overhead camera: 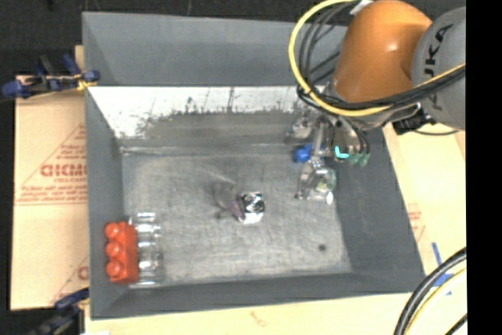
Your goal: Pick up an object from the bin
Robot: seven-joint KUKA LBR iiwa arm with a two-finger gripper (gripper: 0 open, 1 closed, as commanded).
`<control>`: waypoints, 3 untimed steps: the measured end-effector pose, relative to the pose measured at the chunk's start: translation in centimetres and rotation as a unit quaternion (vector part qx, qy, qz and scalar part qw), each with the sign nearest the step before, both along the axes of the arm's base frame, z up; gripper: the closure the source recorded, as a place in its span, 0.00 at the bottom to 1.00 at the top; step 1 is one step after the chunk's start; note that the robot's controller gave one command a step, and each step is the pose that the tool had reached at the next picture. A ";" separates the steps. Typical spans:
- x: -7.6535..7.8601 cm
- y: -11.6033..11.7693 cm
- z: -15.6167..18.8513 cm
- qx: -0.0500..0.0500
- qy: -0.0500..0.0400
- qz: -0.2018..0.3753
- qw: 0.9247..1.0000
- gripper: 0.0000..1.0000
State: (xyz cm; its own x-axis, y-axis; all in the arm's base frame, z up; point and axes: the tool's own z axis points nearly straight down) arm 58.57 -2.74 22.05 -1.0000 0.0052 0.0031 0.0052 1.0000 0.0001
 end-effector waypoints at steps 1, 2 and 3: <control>0.2 1.0 -10.7 0.000 0.000 -0.107 0.994 0.00; -3.4 6.4 -14.6 0.000 -0.008 -0.110 0.994 0.00; -3.2 6.4 -14.4 0.001 -0.009 -0.110 0.994 1.00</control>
Offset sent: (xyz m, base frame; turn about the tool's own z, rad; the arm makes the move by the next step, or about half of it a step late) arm 0.0023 0.0100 -0.1040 0.2153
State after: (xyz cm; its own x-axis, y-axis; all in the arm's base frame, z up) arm 55.33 3.67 7.68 -0.9746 0.2236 -0.0138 0.2235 0.9747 0.0035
